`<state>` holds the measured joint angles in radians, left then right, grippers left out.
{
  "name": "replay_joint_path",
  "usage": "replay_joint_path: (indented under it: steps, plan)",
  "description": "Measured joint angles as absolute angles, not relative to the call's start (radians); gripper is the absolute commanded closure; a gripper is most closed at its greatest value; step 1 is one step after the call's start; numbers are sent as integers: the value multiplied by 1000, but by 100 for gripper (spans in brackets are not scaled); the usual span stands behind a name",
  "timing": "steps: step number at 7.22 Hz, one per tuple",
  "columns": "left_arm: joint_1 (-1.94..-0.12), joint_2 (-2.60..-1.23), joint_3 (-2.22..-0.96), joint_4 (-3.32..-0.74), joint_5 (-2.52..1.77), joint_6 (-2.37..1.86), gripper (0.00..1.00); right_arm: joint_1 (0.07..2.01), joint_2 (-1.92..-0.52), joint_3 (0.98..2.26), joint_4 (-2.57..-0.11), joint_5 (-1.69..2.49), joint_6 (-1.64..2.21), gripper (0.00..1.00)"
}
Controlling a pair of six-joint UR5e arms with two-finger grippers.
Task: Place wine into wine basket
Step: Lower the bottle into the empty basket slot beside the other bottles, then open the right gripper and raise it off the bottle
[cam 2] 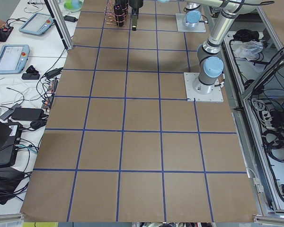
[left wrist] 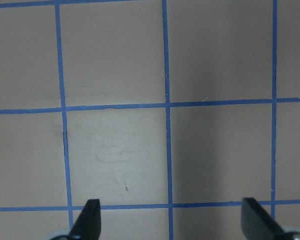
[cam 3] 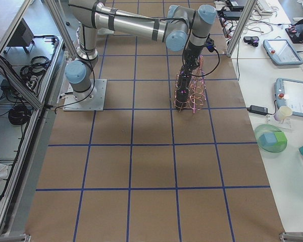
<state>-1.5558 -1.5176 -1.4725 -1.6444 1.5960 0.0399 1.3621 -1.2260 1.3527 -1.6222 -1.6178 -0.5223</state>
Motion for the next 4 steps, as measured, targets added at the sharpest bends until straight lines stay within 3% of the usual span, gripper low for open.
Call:
replay_joint_path:
  steps: [3,4]
  plan:
    - [-1557,-1517,-1473,-1644,1595,40,0,1362,-1226,1369,-1632,-1618,-522,28]
    - [-1557,-1517,-1473,-1644,1595,40,0,1363,-1228,1373,-1636,-1617,-521,0]
